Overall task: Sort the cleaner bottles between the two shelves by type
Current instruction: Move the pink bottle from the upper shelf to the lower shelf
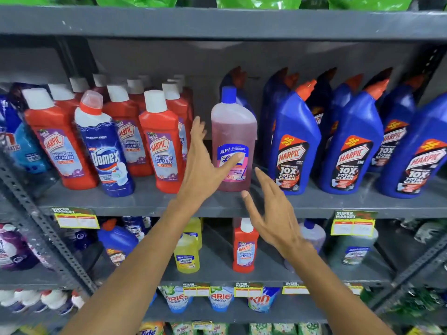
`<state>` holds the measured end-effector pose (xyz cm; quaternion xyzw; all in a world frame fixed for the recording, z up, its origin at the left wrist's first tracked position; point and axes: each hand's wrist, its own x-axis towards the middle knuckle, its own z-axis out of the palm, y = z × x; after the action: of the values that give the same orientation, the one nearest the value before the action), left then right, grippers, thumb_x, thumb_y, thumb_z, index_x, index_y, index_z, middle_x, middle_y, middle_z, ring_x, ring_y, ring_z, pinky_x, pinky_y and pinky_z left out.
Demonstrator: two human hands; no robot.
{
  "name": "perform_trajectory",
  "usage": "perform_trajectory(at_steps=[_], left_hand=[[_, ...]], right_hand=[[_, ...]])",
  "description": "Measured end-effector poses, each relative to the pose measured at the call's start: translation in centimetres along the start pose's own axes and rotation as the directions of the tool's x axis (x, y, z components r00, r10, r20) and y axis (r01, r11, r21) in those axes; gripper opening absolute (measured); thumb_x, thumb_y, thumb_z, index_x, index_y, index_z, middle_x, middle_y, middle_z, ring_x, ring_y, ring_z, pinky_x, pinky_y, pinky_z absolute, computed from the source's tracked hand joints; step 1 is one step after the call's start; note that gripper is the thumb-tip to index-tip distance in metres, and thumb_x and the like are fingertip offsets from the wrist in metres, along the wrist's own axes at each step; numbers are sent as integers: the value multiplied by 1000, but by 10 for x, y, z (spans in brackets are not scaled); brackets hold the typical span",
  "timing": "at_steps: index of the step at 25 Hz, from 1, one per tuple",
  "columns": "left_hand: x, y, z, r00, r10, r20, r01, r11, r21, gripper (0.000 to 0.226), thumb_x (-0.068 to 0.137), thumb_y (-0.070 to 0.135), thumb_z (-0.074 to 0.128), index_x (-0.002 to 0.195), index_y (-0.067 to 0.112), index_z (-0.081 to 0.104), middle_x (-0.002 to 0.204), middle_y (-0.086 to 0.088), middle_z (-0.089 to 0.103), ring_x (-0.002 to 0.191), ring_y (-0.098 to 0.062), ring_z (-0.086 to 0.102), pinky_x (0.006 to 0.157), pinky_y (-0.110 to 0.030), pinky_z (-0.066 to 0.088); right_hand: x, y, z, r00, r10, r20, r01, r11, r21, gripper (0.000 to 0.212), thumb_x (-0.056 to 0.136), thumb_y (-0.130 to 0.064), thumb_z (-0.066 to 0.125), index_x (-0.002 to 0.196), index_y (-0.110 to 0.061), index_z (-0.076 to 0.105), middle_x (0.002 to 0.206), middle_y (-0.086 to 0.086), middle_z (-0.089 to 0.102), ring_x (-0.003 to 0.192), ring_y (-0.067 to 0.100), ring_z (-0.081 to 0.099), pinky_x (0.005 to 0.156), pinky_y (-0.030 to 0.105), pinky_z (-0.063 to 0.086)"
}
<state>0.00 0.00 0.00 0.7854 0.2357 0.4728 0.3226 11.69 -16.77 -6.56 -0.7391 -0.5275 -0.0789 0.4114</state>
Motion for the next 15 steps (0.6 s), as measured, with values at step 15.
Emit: perform_trajectory(at_steps=[15], left_hand=[[-40,17,-32,988,-152,-20,137,931,-338,68,69,23,103,127,30,67,120,10,83,111,-9,81,89,-21,65]], right_hand=[[3,18,35,995,68,68,-35,917,-397,65,110,-45,41,155,-1,57,164,16,57,156,29,53,133,41,38]])
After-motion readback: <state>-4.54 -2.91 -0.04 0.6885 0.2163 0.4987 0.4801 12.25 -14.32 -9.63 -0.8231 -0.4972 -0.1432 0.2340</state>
